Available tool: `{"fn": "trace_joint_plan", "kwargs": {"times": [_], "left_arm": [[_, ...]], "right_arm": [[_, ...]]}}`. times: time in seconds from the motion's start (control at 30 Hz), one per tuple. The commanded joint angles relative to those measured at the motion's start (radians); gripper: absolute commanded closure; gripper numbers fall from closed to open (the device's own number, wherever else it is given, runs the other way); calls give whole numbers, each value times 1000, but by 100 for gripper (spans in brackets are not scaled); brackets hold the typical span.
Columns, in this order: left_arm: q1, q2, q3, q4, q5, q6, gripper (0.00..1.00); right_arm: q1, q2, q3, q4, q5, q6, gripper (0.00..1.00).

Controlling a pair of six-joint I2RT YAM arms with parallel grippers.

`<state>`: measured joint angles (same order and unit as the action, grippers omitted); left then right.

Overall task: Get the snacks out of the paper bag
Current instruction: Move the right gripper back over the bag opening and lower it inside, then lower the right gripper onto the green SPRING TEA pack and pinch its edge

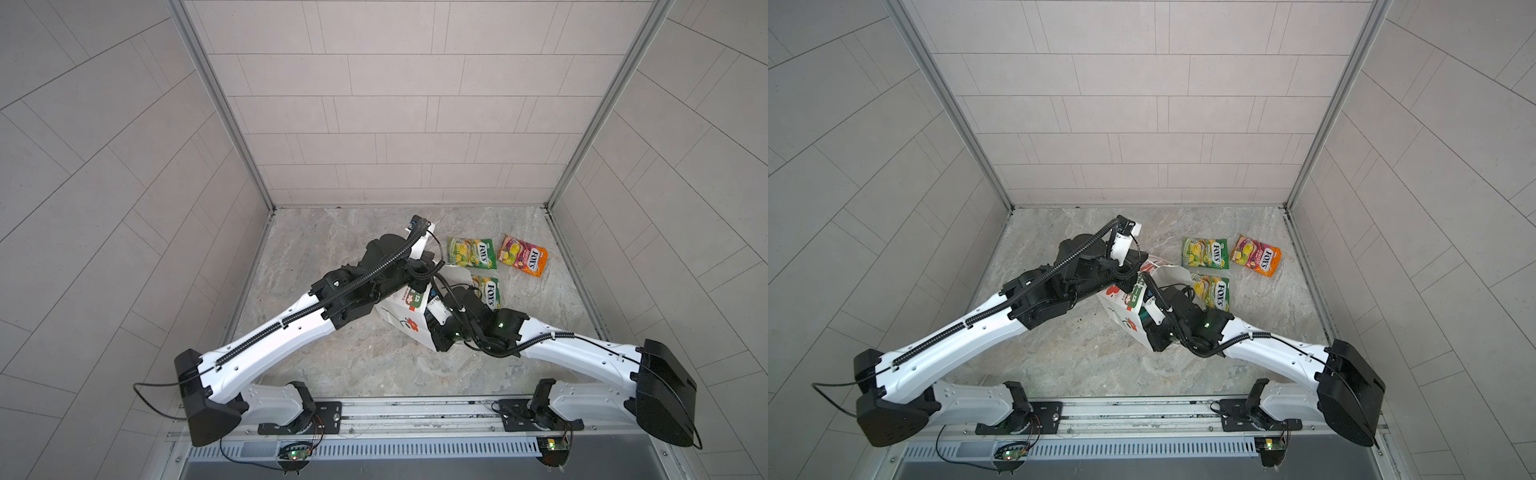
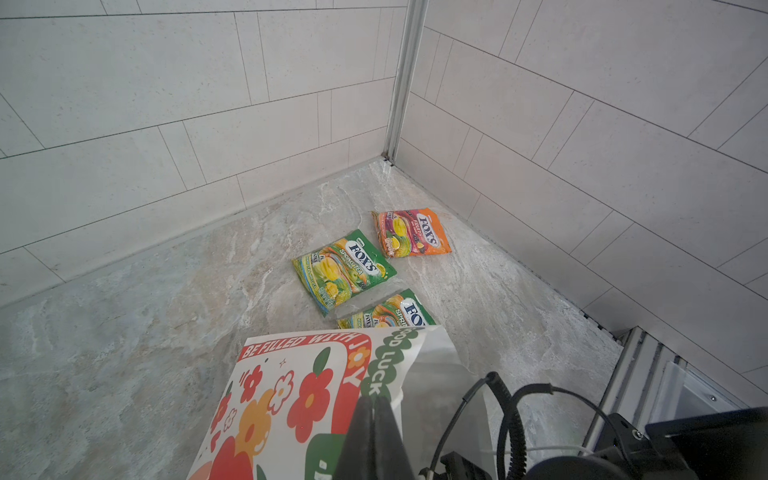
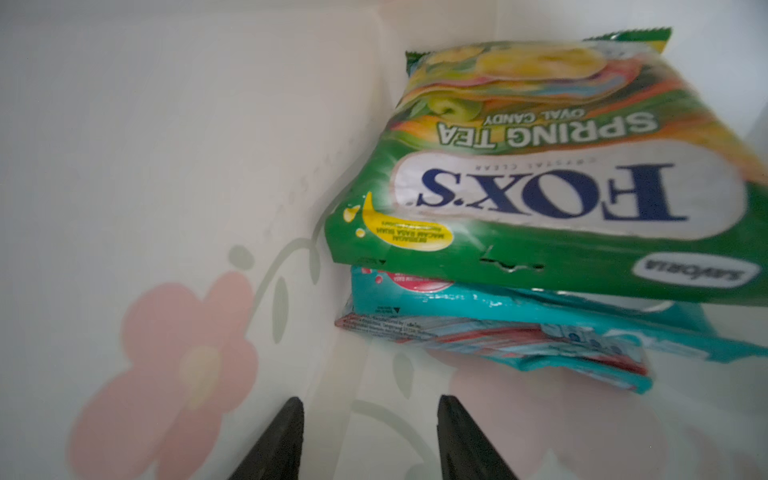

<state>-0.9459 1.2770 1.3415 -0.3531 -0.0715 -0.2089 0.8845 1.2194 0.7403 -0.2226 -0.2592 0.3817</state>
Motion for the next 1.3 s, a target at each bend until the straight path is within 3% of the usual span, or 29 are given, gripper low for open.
{"fn": "trace_joint_plan", "kwargs": {"times": [0.0, 0.2, 0.3, 1.0, 1.27], "left_arm": [[-4, -30, -11, 28, 17, 6, 100], [-5, -30, -15, 29, 32, 9, 100], [-5, -31, -13, 29, 37, 9, 100], [-7, -21, -9, 31, 60, 8, 100], [-8, -19, -11, 29, 66, 10, 100]], "right_arm": [[3, -44, -3, 64, 143, 74, 47], [3, -111, -43, 117, 388, 239, 44], [3, -100, -34, 117, 449, 288, 41], [-2, 87, 46, 175, 538, 570, 37], [-18, 138, 42, 237, 519, 599, 37]]}}
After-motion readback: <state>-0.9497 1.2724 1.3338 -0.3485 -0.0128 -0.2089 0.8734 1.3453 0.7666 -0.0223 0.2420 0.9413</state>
